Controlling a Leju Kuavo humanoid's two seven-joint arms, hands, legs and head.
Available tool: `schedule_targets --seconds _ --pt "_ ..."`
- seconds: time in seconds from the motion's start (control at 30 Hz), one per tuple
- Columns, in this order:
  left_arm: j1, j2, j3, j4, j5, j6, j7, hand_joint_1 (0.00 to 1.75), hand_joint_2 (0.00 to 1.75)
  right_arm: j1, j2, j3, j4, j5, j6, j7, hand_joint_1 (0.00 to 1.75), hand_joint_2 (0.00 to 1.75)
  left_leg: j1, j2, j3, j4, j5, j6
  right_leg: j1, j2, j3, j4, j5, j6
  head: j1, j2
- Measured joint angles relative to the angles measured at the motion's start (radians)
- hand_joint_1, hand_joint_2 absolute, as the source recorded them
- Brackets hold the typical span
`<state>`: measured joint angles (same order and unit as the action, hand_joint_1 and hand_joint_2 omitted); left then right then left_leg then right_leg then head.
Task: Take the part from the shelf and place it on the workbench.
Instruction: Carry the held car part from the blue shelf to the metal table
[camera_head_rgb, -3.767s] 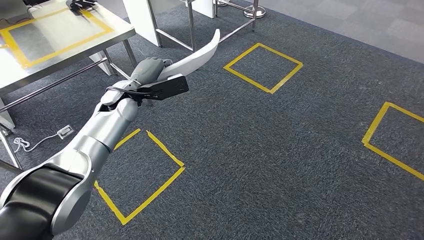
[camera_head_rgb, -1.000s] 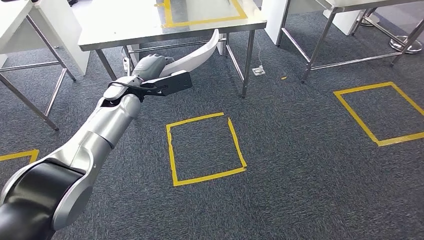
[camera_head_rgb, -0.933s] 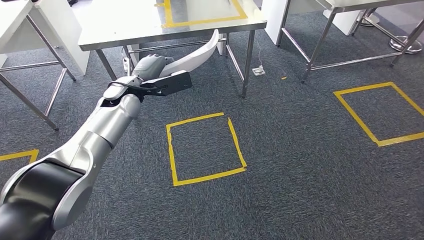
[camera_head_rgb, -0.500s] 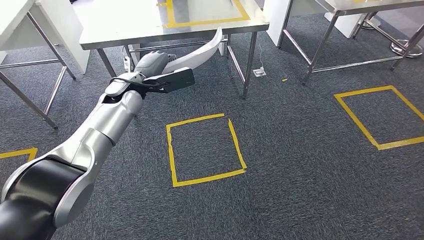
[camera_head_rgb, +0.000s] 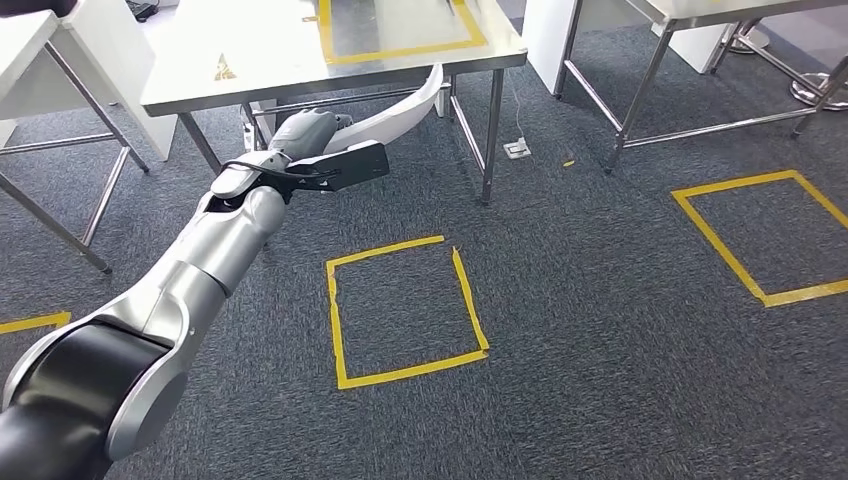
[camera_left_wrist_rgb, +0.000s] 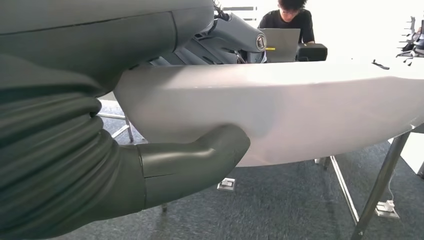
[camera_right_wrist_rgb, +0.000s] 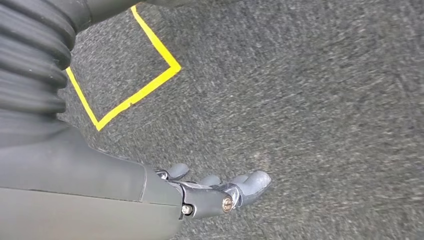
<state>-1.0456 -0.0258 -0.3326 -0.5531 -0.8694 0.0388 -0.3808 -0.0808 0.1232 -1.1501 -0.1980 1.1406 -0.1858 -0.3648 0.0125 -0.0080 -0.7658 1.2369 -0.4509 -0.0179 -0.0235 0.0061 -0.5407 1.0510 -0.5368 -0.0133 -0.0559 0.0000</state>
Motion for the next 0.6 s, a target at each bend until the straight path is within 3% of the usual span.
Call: schedule_targets --seconds 0.07,0.1,0.17,0.23,0.3,0.37,0.43,0.47,0.5,0.57,0.6 --pt "-0.002 0.002 0.000 0.001 0.000 0.000 0.000 1.57 1.75 0.000 0.002 0.000 0.000 0.000 0.000 0.000 0.00 1.75 -0.011 0.004 0.045 -0.125 0.076 0.017 0.003 0.000 0.021 -0.003 -0.020 0.007 0.003 0.000" --pt "-0.003 0.002 -0.001 0.001 0.000 -0.001 0.000 1.57 1.75 -0.002 0.003 0.000 0.000 0.000 0.000 0.000 0.00 1.75 -0.017 0.005 0.062 -0.164 0.085 0.023 0.002 -0.001 0.028 -0.006 -0.027 0.013 0.004 0.000" --pt "-0.006 0.003 -0.001 -0.002 -0.001 -0.002 0.001 1.57 1.75 -0.004 0.004 0.000 0.000 0.000 0.000 -0.001 0.00 1.75 -0.025 0.003 0.079 -0.191 0.067 0.030 0.000 -0.003 0.035 -0.007 -0.026 0.027 0.005 0.000" --pt "-0.007 0.003 -0.002 -0.008 -0.002 -0.003 0.003 1.57 1.75 -0.005 0.005 0.000 0.000 0.000 0.000 -0.003 0.00 1.75 -0.021 0.001 0.101 -0.207 0.054 0.041 -0.002 -0.004 0.018 0.033 -0.007 0.037 0.004 0.000" --pt "-0.009 0.004 -0.002 -0.011 -0.002 -0.003 0.003 1.57 1.75 -0.006 0.004 0.000 0.000 0.001 0.000 -0.004 0.00 1.75 -0.016 -0.001 0.130 -0.220 0.041 0.050 -0.002 -0.004 -0.046 0.132 0.003 0.043 0.007 0.000" --pt "-0.008 0.003 -0.002 -0.011 -0.003 -0.003 0.003 1.57 1.75 -0.006 0.002 0.000 0.000 0.001 0.000 -0.004 0.00 1.75 -0.016 -0.006 0.152 -0.223 0.024 0.054 -0.002 -0.004 -0.133 0.235 -0.036 0.049 0.010 0.000" --pt "-0.002 0.003 -0.002 -0.011 -0.005 -0.003 0.003 1.57 1.75 -0.004 0.001 0.000 0.000 0.001 0.000 -0.003 0.00 1.75 -0.017 -0.011 0.173 -0.221 0.004 0.055 -0.001 -0.004 -0.193 0.265 -0.071 0.052 0.010 0.000" --pt "0.000 0.003 -0.002 -0.011 -0.005 -0.003 0.003 1.57 1.75 -0.003 0.000 0.000 0.000 0.001 0.000 -0.003 0.00 1.75 -0.018 -0.013 0.185 -0.220 -0.006 0.054 -0.001 -0.004 -0.200 0.236 -0.057 0.050 0.011 0.000" --pt "0.000 0.003 -0.002 -0.011 -0.005 -0.003 0.003 1.57 1.75 -0.002 0.000 0.000 0.000 0.001 0.000 -0.003 0.00 1.75 -0.018 -0.014 0.197 -0.220 -0.016 0.052 0.000 -0.004 -0.193 0.181 -0.019 0.047 0.011 0.000" --pt "0.001 0.003 -0.002 -0.010 -0.005 -0.003 0.003 1.57 1.75 -0.002 -0.001 0.000 0.000 0.001 0.000 -0.003 0.00 1.75 -0.020 -0.015 0.222 -0.218 -0.039 0.046 0.007 -0.004 -0.158 0.042 0.093 0.035 0.012 0.000" --pt "0.000 0.004 -0.002 -0.010 -0.005 -0.003 0.003 1.57 1.75 -0.002 -0.002 0.000 0.000 0.001 0.000 -0.003 0.00 1.75 -0.021 -0.016 0.230 -0.219 -0.048 0.040 0.011 -0.003 -0.143 -0.003 0.129 0.028 0.012 0.000"
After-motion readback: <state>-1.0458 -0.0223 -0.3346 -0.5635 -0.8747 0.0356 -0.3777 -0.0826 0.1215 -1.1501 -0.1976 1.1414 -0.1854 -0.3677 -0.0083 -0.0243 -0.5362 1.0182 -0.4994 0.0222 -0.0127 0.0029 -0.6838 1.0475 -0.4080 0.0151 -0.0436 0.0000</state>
